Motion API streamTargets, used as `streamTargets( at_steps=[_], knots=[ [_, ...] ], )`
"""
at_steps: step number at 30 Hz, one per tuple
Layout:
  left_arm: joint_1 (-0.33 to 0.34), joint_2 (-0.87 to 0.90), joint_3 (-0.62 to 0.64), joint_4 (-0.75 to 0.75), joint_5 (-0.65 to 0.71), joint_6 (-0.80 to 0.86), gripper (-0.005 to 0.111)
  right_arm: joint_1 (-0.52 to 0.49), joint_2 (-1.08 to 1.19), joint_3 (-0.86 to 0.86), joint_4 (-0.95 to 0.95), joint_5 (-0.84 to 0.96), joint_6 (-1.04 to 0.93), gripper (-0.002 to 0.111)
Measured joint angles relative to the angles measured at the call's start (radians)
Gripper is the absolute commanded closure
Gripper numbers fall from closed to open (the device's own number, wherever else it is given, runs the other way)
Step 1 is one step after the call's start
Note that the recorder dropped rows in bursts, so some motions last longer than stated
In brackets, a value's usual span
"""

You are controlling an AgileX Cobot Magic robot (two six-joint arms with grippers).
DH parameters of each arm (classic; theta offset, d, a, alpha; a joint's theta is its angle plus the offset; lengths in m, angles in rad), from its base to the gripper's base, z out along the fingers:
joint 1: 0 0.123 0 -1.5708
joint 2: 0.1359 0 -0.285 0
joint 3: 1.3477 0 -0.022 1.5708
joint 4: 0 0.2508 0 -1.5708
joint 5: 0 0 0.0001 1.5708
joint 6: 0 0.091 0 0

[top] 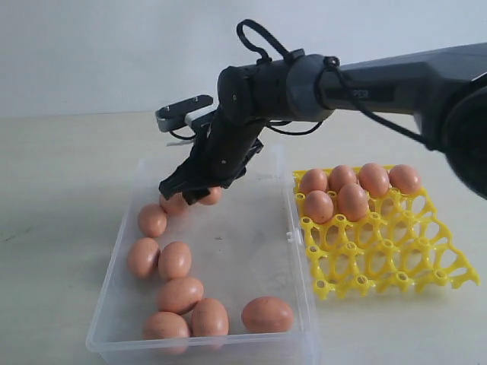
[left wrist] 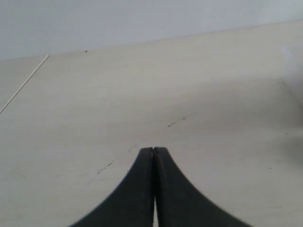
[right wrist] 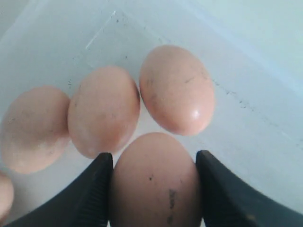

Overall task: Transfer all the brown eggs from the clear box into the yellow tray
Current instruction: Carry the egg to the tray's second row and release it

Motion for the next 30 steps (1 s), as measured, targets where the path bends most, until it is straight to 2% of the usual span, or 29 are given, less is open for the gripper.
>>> streamTargets(
  at_steps=[4, 12, 16, 22, 30],
  knots=[
    [0.0, 0.0, 0.0, 0.0, 0.0, 0.0, 0.107, 0.0, -0.123, 0.138, -0.021, -0.098, 0.0, 0.108],
    [0.0, 0.0, 0.0, 0.0, 0.0, 0.0, 0.107, -0.009, -0.424, 0.59, -0.08, -0.449, 0.0, 0.108],
    [0.0, 0.0, 0.0, 0.0, 0.0, 0.0, 0.107, -0.055, -0.574, 0.777, -0.078, -0.604, 0.005, 0.108],
    [0.0, 0.0, 0.0, 0.0, 0.0, 0.0, 0.107, -0.145, -0.744, 0.959, -0.061, -0.679, 0.011, 0.108],
    [0.0, 0.0, 0.0, 0.0, 0.0, 0.0, 0.107, -0.291, -0.82, 1.051, -0.043, -0.69, 0.014, 0.108]
  ],
)
